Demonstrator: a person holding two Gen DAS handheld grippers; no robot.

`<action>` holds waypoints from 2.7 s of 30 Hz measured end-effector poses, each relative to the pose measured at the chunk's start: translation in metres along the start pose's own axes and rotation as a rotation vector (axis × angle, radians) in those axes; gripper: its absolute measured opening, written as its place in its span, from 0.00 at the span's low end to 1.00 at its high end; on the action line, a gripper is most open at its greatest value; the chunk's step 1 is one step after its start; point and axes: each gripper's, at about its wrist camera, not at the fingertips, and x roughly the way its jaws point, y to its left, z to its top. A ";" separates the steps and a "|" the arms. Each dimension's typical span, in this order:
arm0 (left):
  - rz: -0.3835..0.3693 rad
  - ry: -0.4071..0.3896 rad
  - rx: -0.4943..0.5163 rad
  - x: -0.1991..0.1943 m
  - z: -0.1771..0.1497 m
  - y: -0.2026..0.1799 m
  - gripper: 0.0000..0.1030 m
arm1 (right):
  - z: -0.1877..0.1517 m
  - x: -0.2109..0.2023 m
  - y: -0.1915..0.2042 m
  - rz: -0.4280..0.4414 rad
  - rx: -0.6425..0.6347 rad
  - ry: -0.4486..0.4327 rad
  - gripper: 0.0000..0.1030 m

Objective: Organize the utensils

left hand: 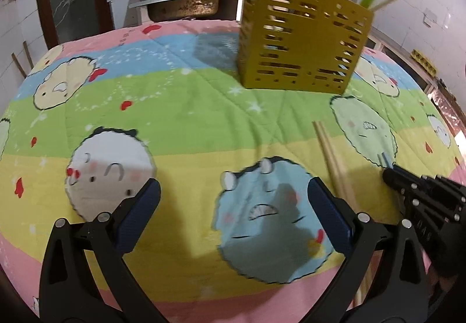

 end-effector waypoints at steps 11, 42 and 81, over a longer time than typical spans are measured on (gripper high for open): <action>0.002 -0.003 0.061 0.005 0.003 -0.035 0.95 | -0.005 0.001 -0.026 0.024 0.055 -0.028 0.07; 0.007 0.054 0.119 0.021 0.005 -0.071 0.56 | -0.008 0.002 -0.038 0.040 0.083 -0.026 0.07; -0.099 -0.057 0.100 -0.022 0.010 -0.056 0.05 | -0.004 -0.024 -0.032 0.024 0.094 -0.101 0.07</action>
